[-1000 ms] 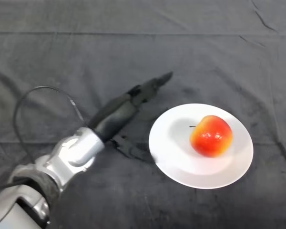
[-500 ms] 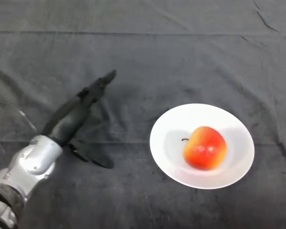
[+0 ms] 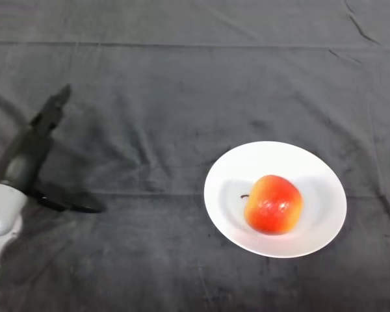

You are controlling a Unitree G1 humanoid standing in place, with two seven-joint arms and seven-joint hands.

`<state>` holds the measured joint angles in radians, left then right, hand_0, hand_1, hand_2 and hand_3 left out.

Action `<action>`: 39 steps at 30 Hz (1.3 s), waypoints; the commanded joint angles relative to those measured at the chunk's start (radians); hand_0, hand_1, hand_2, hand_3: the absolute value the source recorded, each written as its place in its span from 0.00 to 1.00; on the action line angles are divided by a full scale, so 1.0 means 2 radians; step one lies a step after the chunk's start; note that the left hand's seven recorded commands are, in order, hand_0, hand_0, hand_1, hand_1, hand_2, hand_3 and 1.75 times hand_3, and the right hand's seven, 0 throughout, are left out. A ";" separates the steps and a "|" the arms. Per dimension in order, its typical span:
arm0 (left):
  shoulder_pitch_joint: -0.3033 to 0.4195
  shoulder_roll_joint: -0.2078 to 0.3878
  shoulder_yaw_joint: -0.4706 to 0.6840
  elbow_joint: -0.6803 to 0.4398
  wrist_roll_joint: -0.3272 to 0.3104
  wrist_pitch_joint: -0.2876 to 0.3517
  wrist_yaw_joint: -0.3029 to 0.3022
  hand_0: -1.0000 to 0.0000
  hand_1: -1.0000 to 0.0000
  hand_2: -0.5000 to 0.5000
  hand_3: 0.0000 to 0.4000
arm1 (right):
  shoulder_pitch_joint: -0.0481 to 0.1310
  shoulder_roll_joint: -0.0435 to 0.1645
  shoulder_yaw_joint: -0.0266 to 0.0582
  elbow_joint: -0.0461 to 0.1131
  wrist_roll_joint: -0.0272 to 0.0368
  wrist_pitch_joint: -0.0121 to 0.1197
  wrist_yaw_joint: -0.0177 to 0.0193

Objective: Move the apple to the plate

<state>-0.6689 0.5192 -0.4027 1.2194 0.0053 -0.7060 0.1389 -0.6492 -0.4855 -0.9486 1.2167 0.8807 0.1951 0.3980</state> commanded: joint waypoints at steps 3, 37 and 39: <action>0.026 0.037 0.030 0.019 -0.018 0.017 0.009 1.00 1.00 0.50 0.00 | -0.006 -0.010 -0.0018 0.000 0.0088 -0.004 0.0010; 0.068 0.103 0.230 0.026 -0.130 0.106 0.033 1.00 1.00 0.50 0.00 | -0.006 -0.010 -0.0015 -0.001 0.0087 -0.004 0.0004; 0.070 0.103 0.247 0.026 -0.143 0.112 0.032 1.00 1.00 0.50 0.00 | -0.006 -0.010 -0.0015 -0.001 0.0087 -0.004 0.0003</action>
<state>-0.5581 0.6498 0.0735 1.2319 -0.2730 -0.4923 0.1932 -0.6492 -0.4853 -0.9484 1.2167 0.8806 0.1952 0.3980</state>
